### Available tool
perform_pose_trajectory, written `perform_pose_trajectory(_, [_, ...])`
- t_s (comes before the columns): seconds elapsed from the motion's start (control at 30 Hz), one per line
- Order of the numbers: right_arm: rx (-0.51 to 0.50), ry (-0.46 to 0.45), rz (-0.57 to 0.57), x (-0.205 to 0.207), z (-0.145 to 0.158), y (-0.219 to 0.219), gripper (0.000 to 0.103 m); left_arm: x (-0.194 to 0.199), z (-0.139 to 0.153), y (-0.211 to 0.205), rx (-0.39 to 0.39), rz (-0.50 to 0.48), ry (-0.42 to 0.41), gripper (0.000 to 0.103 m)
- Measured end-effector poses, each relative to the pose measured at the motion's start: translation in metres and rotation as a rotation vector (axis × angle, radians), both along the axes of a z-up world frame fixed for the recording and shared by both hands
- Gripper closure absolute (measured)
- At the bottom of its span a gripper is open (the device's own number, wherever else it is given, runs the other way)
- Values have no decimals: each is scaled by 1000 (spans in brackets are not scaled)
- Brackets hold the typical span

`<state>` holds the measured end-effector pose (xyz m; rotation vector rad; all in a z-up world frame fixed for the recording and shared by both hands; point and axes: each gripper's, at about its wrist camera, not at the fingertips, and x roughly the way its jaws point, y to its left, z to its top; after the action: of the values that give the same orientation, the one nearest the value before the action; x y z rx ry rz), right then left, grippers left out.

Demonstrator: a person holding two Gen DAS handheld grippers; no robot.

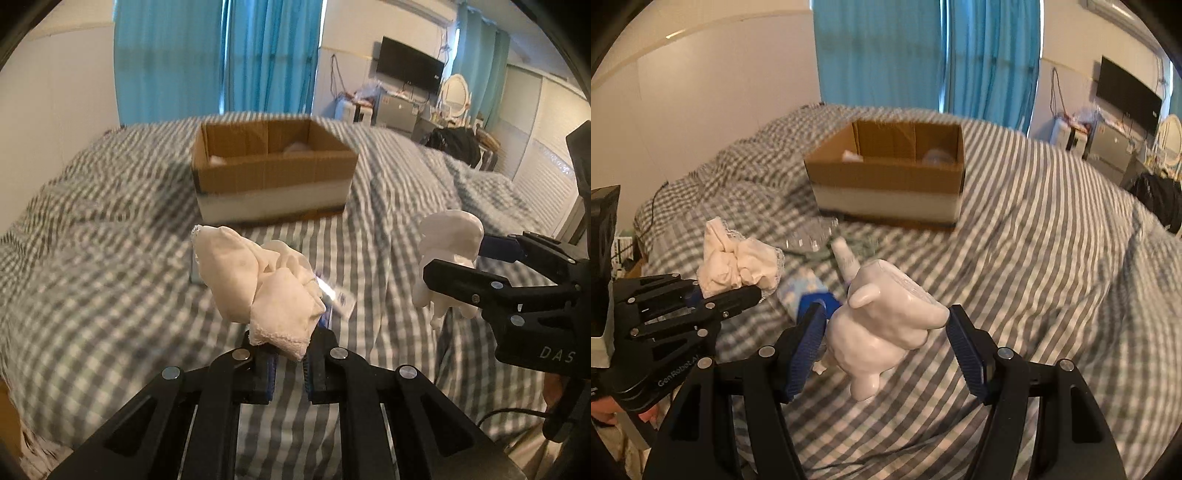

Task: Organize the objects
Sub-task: 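Carry cloth and plush toy into the box and open both grippers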

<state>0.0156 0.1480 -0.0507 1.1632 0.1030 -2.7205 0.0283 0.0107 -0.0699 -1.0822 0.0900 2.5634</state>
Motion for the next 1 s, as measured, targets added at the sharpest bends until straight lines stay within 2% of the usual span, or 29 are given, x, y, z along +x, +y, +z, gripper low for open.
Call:
perform_pose_trajectory(0.23, [14, 110, 26, -30, 54, -2, 36, -37, 45, 3, 17, 5, 87, 92])
perform_pose_trajectory(0.37, [17, 171, 35, -61, 83, -2, 36, -74, 67, 6, 30, 16, 121, 92])
perform_pose_trajectory(0.57, [19, 231, 61, -111, 111, -6, 36, -139, 89, 7, 60, 19, 142, 92])
perform_pose_trajectory(0.8, [-22, 249, 72, -188, 116, -4, 36, -213, 91, 7, 65, 49, 157, 92])
perform_pose_trajectory(1.0, [-46, 239, 71, -246, 99, 1, 36, -263, 69, 17, 37, 54, 139, 92])
